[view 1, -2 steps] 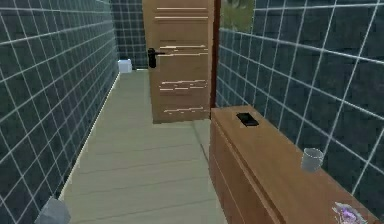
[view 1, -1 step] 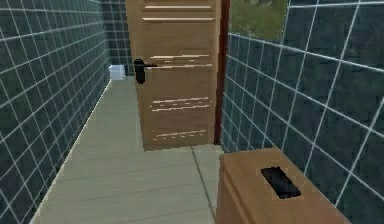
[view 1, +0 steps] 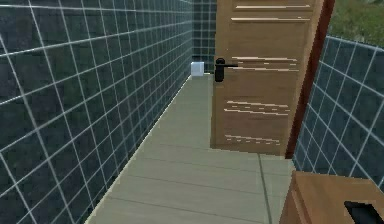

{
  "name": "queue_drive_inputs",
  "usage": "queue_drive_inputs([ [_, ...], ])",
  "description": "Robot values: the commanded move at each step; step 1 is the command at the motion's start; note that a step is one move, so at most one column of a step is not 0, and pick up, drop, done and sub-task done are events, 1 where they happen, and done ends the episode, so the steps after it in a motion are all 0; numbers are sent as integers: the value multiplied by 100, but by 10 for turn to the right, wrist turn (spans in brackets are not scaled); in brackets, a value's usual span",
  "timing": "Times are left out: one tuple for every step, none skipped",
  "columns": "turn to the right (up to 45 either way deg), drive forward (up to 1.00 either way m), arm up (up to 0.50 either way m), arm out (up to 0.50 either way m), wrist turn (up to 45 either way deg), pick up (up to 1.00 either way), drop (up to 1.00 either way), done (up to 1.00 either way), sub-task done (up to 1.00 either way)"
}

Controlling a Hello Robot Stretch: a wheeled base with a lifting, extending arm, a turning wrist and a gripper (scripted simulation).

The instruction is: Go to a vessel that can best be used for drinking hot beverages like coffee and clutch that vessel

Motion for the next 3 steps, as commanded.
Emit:
queue_drive_inputs([
  [0, 0, 50, 0, 0, 0, 0, 0, 0],
  [0, 0, 28, 0, 0, 0, 0, 0, 0],
  [0, 0, 0, 30, 0, 0, 0, 0, 0],
])
